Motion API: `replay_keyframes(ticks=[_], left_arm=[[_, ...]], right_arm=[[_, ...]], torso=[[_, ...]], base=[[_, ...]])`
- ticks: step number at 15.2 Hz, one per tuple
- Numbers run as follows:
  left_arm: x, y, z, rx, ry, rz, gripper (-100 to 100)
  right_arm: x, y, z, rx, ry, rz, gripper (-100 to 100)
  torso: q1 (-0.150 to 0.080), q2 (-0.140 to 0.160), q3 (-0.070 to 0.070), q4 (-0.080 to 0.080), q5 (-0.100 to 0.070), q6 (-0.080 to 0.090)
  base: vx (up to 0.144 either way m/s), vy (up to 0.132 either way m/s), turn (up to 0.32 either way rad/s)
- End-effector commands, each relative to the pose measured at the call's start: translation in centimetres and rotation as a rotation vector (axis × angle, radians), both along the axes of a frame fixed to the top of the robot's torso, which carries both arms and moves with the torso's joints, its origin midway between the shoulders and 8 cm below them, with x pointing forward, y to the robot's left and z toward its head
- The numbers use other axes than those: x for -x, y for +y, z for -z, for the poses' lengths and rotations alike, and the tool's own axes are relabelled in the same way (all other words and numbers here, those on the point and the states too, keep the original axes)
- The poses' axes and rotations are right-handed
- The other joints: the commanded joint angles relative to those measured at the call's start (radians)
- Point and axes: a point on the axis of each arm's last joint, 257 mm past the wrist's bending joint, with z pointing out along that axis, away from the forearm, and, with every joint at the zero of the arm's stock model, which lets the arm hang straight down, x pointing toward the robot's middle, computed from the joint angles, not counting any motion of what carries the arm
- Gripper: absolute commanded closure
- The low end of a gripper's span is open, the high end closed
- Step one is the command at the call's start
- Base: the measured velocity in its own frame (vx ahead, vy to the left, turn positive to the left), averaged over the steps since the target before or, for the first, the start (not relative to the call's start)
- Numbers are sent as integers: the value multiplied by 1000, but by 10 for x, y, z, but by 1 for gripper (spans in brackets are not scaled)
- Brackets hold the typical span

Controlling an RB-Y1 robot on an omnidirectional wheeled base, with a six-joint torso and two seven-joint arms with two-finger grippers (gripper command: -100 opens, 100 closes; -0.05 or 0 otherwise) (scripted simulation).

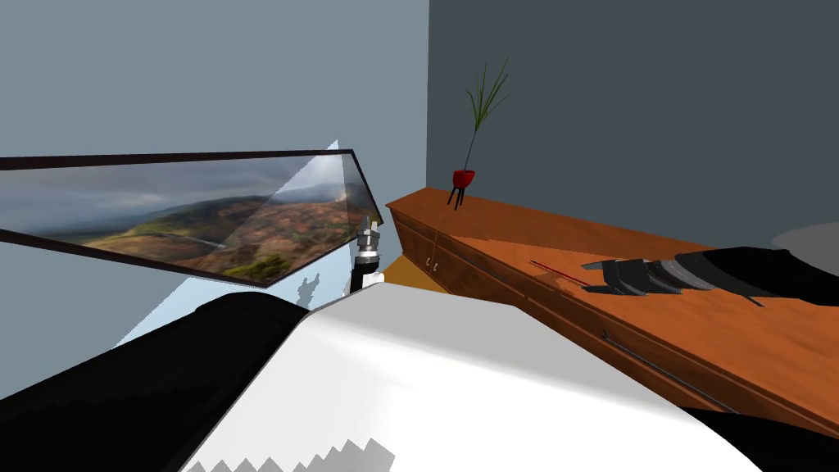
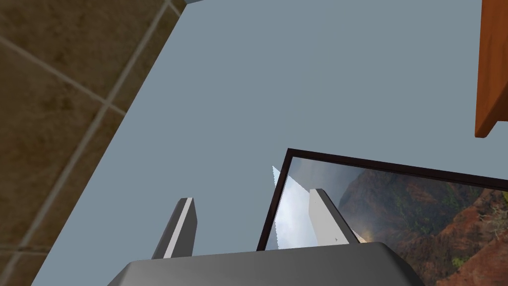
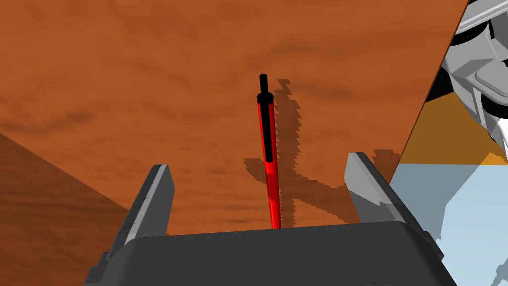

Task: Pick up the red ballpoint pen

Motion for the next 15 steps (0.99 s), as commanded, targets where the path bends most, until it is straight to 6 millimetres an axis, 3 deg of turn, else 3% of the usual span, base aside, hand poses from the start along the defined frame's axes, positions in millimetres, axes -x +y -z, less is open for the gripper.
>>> replay_keyframes(ticks=[1,5,6,9,11,12,15], left_arm=[[0,0,0,0,0,0,0],[0,0,0,0,0,0,0],[0,0,0,0,0,0,0],[0,0,0,0,0,0,0],[0,0,0,0,0,0,0],[0,0,0,0,0,0,0],[0,0,0,0,0,0,0]], right_arm=[[8,-9,0,30,38,-4,-100],[41,-39,-1,128,172,-22,-100],[31,-30,1,104,136,-19,-100],[54,-42,21,105,141,3,-100],[50,-41,17,105,142,-1,-100],[50,-41,18,105,141,-1,100],[51,-41,18,104,143,-1,100]], torso=[[0,0,0,0,0,0],[0,-2,-1,0,0,0],[1,-2,-1,0,0,0],[-1,0,0,0,-1,0],[-2,0,0,0,-1,0],[-2,1,0,0,-1,0],[-3,1,0,0,-2,-1]], base=[[27,28,30],[40,28,40],[26,18,14],[22,9,108],[14,3,31],[0,0,0],[0,0,-6]])
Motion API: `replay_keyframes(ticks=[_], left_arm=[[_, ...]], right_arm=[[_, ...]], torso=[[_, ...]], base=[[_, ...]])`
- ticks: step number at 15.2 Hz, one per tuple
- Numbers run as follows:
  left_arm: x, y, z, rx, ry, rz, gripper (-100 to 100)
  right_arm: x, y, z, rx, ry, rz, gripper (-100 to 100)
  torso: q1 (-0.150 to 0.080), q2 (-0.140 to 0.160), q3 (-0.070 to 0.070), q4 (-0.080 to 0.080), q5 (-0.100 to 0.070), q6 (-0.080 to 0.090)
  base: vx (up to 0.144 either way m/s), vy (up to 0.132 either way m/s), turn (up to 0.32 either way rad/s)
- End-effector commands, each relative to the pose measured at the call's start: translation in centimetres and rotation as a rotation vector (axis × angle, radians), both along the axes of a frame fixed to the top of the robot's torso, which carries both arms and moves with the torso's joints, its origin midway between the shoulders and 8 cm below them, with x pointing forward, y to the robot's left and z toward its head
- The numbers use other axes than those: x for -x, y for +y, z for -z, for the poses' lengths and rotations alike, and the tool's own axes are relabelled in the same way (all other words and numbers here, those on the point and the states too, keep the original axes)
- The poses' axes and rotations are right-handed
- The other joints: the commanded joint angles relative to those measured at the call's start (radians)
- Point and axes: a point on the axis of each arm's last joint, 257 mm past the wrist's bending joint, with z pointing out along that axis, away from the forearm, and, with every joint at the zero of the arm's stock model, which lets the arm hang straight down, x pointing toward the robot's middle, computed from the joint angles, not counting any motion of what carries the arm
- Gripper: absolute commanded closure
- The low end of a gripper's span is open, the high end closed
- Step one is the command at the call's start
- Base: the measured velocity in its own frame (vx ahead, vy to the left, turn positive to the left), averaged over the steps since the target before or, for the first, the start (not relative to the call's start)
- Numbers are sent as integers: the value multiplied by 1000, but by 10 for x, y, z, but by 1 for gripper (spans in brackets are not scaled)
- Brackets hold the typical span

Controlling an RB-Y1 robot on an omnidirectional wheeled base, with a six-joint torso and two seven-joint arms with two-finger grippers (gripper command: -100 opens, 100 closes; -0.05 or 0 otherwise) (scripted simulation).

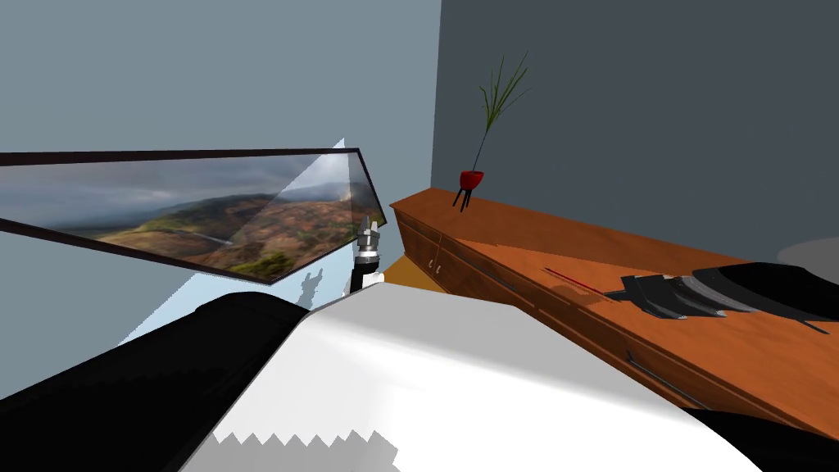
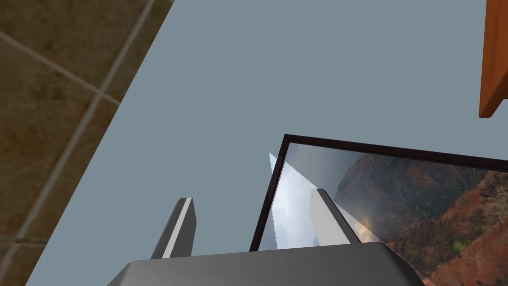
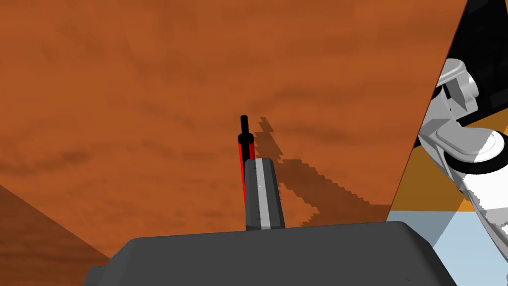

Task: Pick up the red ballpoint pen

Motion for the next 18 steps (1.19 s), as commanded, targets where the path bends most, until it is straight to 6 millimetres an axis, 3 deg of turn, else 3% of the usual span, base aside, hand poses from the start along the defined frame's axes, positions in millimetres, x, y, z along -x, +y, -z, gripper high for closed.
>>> replay_keyframes(ticks=[1,3,4,5,13,18], left_arm=[[0,0,0,0,0,0,0],[0,0,0,0,0,0,0],[0,0,0,0,0,0,0],[0,0,0,0,0,0,0],[0,0,0,0,0,0,0],[0,0,0,0,0,0,0]], right_arm=[[0,0,0,0,0,0,100],[-17,10,-17,2,2,-19,100],[-11,7,-10,4,-2,-15,100],[-34,0,-27,31,-68,-14,-100],[-52,-15,-33,59,-174,4,-100],[-33,-25,-16,52,-167,41,-100]], torso=[[0,0,0,0,0,0],[-1,0,0,0,0,0],[-1,0,0,0,0,1],[-1,0,0,0,0,0],[15,-3,-2,-1,3,-1],[-1,0,0,0,0,0]], base=[[0,0,0],[-20,-7,-146],[-13,-4,-71],[-10,66,88],[19,181,70],[-11,16,113]])
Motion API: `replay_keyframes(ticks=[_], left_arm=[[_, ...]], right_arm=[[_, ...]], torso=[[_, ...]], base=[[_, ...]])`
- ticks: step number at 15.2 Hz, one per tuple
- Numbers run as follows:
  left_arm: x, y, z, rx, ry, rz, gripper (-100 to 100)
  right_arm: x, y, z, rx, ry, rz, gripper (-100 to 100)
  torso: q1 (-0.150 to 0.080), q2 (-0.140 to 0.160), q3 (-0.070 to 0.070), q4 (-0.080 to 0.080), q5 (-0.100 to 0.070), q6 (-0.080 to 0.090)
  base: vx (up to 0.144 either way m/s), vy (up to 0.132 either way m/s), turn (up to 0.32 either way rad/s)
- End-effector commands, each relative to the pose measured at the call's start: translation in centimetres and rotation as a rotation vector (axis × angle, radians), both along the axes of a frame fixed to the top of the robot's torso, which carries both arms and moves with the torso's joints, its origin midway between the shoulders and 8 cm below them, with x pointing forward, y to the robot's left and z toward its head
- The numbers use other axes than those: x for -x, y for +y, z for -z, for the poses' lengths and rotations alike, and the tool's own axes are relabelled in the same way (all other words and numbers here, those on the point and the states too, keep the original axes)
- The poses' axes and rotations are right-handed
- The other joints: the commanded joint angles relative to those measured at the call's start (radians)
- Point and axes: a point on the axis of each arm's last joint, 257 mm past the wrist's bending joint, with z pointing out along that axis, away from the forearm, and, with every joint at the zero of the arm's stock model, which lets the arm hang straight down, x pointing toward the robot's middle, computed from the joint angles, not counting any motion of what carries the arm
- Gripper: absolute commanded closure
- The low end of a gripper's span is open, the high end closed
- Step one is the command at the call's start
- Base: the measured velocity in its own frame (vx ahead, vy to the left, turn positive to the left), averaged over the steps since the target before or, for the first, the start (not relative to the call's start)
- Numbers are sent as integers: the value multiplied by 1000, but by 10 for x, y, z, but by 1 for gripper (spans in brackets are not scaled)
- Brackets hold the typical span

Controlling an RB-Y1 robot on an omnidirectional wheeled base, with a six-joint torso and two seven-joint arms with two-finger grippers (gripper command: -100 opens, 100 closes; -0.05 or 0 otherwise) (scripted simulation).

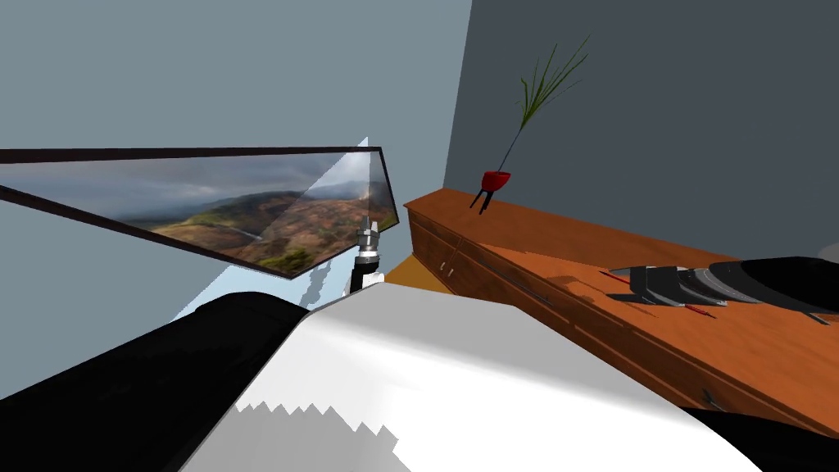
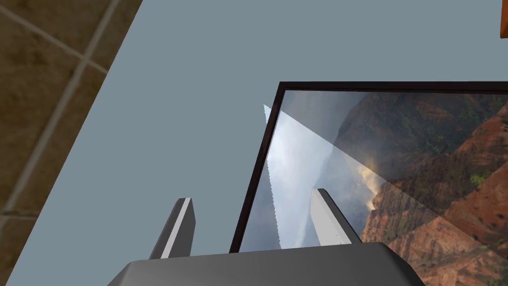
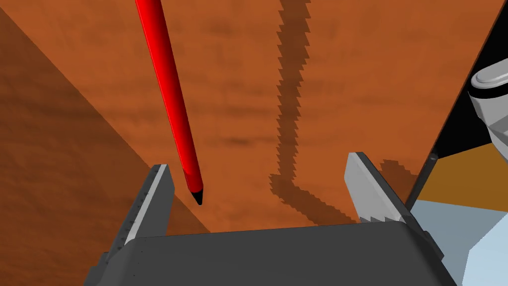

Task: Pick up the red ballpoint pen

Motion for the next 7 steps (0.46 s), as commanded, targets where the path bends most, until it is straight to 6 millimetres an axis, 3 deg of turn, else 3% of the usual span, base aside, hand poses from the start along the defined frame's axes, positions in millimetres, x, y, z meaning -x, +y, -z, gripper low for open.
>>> replay_keyframes(ticks=[1,3,4,6,7], left_arm=[[0,0,0,0,0,0,0],[0,0,0,0,0,0,0],[0,0,0,0,0,0,0],[0,0,0,0,0,0,0],[0,0,0,0,0,0,0]], right_arm=[[9,-6,9,-2,-5,18,-100],[11,-6,10,-4,-3,18,-100],[0,0,1,1,-2,-1,100],[-11,7,-10,5,2,-27,100],[-7,3,-3,6,-4,-12,100]], torso=[[0,0,0,0,0,0],[-2,1,0,0,-1,0],[-2,0,0,0,-1,0],[2,0,0,0,0,3],[4,0,0,0,0,3]], base=[[-24,-33,110],[-23,-32,125],[7,-6,-155],[32,19,-250],[19,30,-121]])
